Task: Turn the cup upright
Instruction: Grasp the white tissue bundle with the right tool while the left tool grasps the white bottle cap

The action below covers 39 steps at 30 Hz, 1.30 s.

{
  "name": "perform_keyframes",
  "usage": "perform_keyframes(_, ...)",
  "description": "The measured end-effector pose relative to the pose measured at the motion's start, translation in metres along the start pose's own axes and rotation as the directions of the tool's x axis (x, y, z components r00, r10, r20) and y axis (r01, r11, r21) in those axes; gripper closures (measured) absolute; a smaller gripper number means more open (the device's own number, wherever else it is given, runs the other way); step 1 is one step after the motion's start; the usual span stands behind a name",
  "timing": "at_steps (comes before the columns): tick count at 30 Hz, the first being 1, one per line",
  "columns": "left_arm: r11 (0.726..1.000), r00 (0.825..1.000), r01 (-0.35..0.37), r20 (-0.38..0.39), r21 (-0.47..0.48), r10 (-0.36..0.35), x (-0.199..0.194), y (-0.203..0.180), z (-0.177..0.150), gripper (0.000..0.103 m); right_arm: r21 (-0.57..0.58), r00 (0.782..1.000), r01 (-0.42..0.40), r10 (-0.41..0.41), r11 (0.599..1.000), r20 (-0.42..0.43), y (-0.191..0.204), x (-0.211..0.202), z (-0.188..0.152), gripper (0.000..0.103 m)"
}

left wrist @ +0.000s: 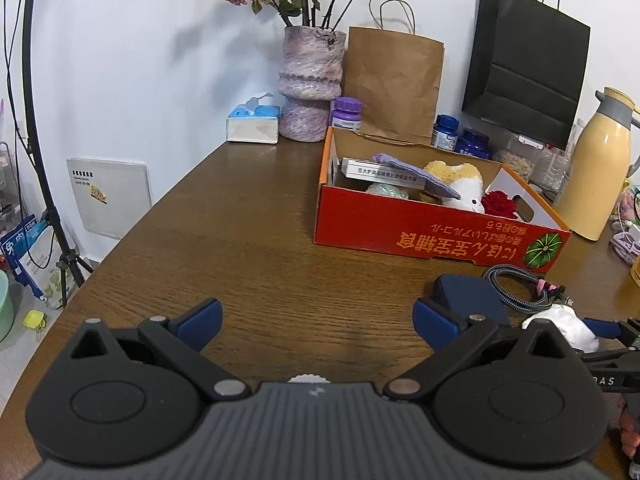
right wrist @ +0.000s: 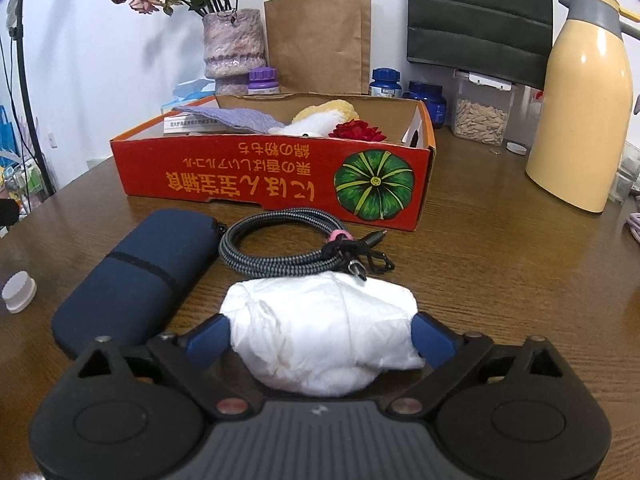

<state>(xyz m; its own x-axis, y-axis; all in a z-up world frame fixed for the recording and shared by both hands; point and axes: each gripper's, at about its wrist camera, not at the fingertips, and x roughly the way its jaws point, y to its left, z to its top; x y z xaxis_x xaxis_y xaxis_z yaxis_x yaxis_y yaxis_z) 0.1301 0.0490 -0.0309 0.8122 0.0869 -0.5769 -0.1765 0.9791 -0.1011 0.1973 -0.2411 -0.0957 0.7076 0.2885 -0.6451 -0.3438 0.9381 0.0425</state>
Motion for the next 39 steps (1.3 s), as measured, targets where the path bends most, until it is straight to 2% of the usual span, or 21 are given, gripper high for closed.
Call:
perform_keyframes(4, 1.0, 1.0, 0.002, -0.001, -0.007, -0.002, -0.002, 0.005, -0.003, 0.0, 0.001, 1.0, 0.004, -0.004, 1.0, 0.014, 0.001, -0.008, -0.005, 0.022)
perform_keyframes(6, 1.0, 1.0, 0.003, -0.002, -0.01, -0.003, -0.002, 0.007, -0.003, 0.0, 0.002, 1.0, 0.004, -0.004, 1.0, 0.024, 0.002, -0.013, -0.007, 0.036)
perform_keyframes(11, 1.0, 1.0, 0.008, -0.002, -0.015, -0.008, -0.005, 0.011, -0.006, 0.0, 0.01, 0.999, 0.012, -0.013, 1.0, 0.041, 0.003, -0.022, -0.012, 0.058)
perform_keyframes(17, 1.0, 0.999, 0.025, -0.02, 0.006, -0.025, -0.006, 0.013, -0.014, 0.0, 0.02, 0.998, 0.023, -0.024, 1.0, 0.063, 0.005, -0.032, -0.017, 0.072)
perform_keyframes(23, 0.999, 0.998, 0.036, -0.057, 0.035, -0.034, -0.001, 0.011, -0.03, 0.0, -0.003, 0.99, 0.062, -0.061, 0.998, 0.13, 0.014, -0.046, -0.022, 0.074)
perform_keyframes(30, 0.999, 0.996, 0.017, -0.086, 0.045, -0.013, 0.011, 0.01, -0.043, 0.0, -0.007, 0.978, 0.098, -0.096, 0.995, 0.184, 0.018, -0.056, -0.024, 0.074)
perform_keyframes(32, 0.999, 0.996, 0.008, -0.086, 0.052, -0.003, 0.014, 0.008, -0.046, 0.003, -0.006, 0.977, 0.101, -0.098, 0.995, 0.189, 0.018, -0.057, -0.023, 0.074)
perform_keyframes(38, 0.997, 0.997, -0.024, -0.076, 0.078, 0.03, 0.017, 0.003, -0.05, 0.031, -0.009, 0.976, 0.102, -0.098, 0.995, 0.195, 0.018, -0.058, -0.024, 0.074)
perform_keyframes(39, 0.996, 0.997, -0.022, -0.075, 0.082, 0.028, 0.017, 0.003, -0.05, 0.039, -0.008, 0.976, 0.101, -0.098, 0.995, 0.196, 0.019, -0.058, -0.024, 0.074)
